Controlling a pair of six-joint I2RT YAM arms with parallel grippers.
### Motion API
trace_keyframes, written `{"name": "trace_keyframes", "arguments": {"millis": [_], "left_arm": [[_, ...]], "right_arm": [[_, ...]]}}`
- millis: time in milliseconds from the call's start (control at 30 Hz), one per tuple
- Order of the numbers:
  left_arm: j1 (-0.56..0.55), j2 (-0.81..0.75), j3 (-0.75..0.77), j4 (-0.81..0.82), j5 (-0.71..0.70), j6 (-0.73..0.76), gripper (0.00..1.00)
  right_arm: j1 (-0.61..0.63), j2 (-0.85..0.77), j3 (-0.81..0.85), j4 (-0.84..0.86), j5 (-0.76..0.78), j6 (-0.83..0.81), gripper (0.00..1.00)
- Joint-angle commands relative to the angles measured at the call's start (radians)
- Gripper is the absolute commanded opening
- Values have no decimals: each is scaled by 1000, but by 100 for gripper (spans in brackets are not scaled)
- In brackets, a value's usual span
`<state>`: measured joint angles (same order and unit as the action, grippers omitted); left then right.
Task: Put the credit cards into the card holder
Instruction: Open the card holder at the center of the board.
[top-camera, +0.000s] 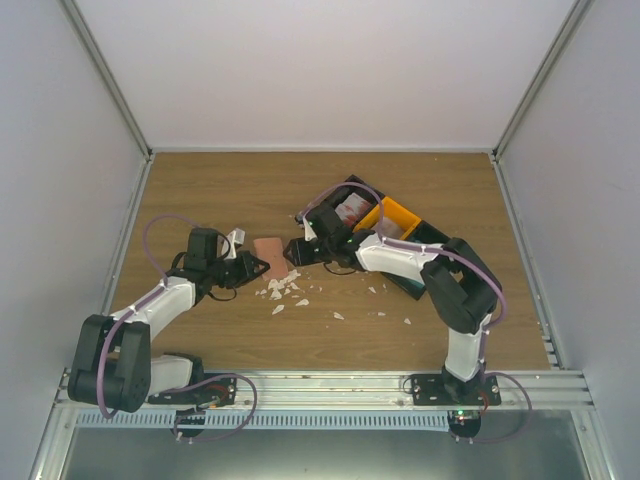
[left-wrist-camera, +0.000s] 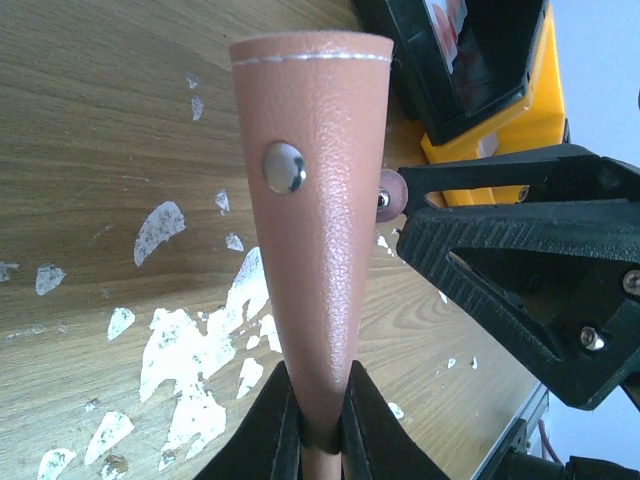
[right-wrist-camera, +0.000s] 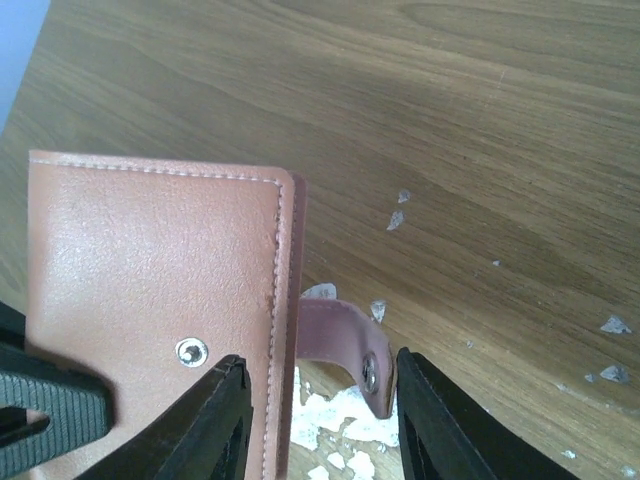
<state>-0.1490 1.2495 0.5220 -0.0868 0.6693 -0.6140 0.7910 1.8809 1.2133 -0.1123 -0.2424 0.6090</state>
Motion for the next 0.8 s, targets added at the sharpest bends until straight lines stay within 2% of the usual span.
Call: {"name": "trace_keyframes", "arguments": {"millis": [0, 267, 467, 533, 600, 767], "left_arm": [[-6, -12, 27, 21, 19, 16, 0], [-6, -16, 26, 12, 18, 20, 0], [-8, -17, 23, 12, 24, 14, 0], [-8, -14, 21, 11, 26, 12, 1], [-8, -14, 20, 2, 20, 13, 7], [-8, -12, 30, -91, -106, 36, 39]], "right_arm": [[-6, 40, 14, 33, 3, 12, 39], [-6, 96, 53, 11, -23, 8, 32], [-10, 91, 52, 43, -31, -5, 5], [-13, 84, 58, 30, -16, -17, 1], [-15, 71, 51, 15, 3, -30, 0], [-17, 40, 26, -79, 36, -55, 0]]}}
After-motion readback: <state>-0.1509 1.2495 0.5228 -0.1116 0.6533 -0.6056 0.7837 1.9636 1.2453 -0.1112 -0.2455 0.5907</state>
